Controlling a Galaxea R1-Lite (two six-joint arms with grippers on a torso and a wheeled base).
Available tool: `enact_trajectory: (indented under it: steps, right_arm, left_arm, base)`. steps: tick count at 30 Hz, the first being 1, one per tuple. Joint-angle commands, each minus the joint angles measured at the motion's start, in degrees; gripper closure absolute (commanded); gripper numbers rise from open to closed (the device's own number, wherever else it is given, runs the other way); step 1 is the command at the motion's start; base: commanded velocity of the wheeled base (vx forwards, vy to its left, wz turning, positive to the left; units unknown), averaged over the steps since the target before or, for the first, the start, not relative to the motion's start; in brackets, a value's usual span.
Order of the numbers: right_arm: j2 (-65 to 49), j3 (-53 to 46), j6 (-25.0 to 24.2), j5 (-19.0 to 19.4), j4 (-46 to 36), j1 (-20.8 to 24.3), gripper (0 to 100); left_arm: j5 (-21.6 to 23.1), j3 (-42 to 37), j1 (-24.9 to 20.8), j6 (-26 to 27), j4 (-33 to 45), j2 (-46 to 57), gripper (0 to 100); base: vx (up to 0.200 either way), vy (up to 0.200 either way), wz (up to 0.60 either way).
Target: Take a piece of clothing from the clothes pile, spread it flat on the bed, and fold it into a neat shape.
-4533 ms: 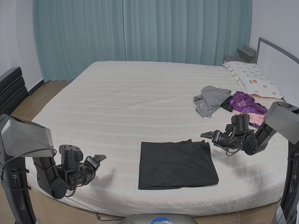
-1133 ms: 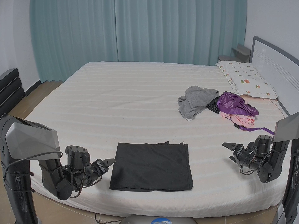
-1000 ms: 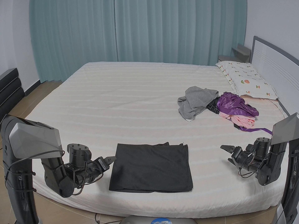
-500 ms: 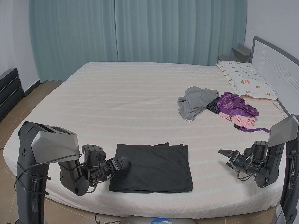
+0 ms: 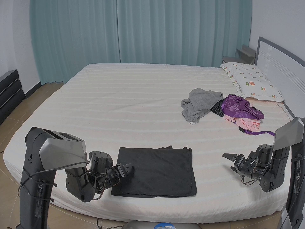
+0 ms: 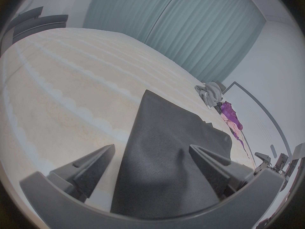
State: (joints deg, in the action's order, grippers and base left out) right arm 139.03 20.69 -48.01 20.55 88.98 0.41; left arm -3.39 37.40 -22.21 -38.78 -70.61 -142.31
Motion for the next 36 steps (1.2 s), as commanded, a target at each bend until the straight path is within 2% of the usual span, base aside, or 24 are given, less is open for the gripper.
enact_trajectory:
  steps: [1, 7, 11, 36]
  right_arm:
    - [0.1, 0.0, -0.1, 0.0, 0.5, 0.0, 0]
    - [0.2, -0.1, 0.0, 0.0, 0.5, 0.0, 0]
    - [0.1, -0.1, 0.0, 0.1, 0.5, 0.0, 0]
    - [0.1, -0.2, 0.0, 0.1, 0.6, 0.0, 0]
  left_arm:
    - [0.0, 0.0, -0.1, -0.1, 0.0, -0.3, 100]
    - [0.0, 0.4, 0.1, -0.7, -0.1, -0.2, 100]
    - [0.0, 0.9, 0.2, -3.5, -0.1, 0.1, 100]
    - [-0.2, 0.1, 0.8, -6.3, -0.7, 0.8, 100]
  base:
    - [0.000, 0.000, 0.00]
    - [0.000, 0.000, 0.00]
    - [0.000, 0.000, 0.00]
    - [-0.008, 0.000, 0.00]
